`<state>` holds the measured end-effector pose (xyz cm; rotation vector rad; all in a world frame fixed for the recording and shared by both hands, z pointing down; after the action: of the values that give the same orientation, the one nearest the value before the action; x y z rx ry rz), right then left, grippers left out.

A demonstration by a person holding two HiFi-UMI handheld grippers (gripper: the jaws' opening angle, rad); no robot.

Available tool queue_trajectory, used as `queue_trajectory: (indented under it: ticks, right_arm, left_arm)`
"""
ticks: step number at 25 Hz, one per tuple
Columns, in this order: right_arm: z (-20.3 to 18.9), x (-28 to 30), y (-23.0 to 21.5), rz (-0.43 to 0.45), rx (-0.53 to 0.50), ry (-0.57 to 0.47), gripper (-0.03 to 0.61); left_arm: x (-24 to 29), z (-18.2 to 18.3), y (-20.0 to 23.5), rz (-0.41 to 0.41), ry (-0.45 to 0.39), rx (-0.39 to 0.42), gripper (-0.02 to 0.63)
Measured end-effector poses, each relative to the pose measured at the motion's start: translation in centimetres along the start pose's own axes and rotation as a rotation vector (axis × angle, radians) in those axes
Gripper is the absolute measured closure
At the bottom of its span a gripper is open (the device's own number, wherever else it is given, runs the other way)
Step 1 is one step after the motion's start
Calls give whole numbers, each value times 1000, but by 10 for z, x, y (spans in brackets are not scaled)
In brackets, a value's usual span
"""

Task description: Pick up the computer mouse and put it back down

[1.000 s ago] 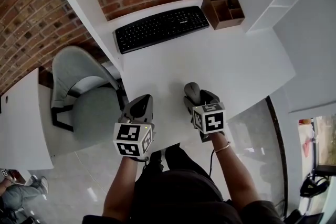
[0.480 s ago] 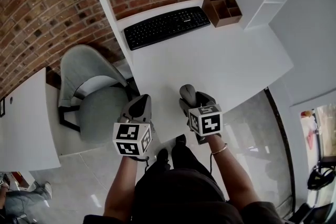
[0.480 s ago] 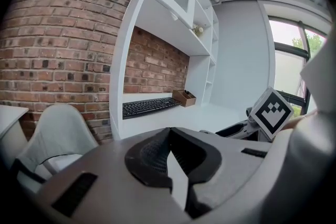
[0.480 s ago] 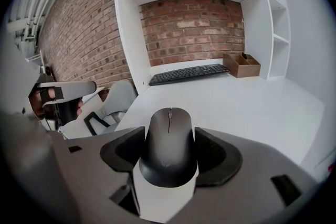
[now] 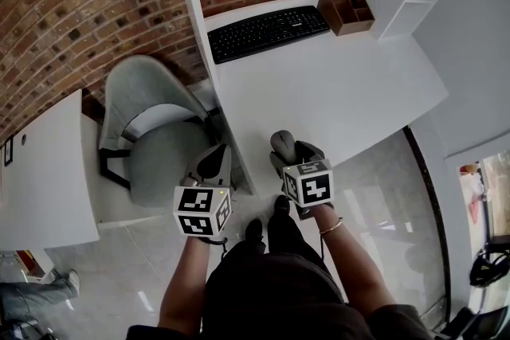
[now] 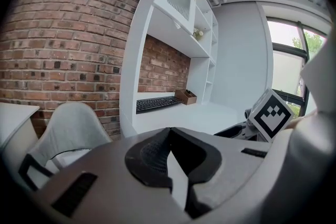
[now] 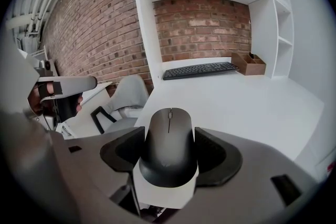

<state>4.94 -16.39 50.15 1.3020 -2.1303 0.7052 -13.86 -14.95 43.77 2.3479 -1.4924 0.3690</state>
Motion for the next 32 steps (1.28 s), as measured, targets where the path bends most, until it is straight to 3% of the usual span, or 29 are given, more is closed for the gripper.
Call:
queue_trajectory:
  ticks: [14, 32]
  right_arm:
    - [-21, 15, 26, -18, -32, 38, 293]
    - [-27, 35, 17, -66, -38, 105, 293]
  left_arm:
    - [-39, -22, 13, 44, 4, -18, 604]
    - [-27, -29, 9, 49, 32, -29, 604]
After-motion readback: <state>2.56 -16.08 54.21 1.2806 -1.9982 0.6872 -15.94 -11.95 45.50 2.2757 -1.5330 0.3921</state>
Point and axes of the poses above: the fingertips, and each gripper's own axes: x forward along the fingers, y to its left, z out of its top, the point moved 6 cm from there along -x, backward along the fingers, and after that the axes turned 3 degrees about z, right-handed, at the moved point
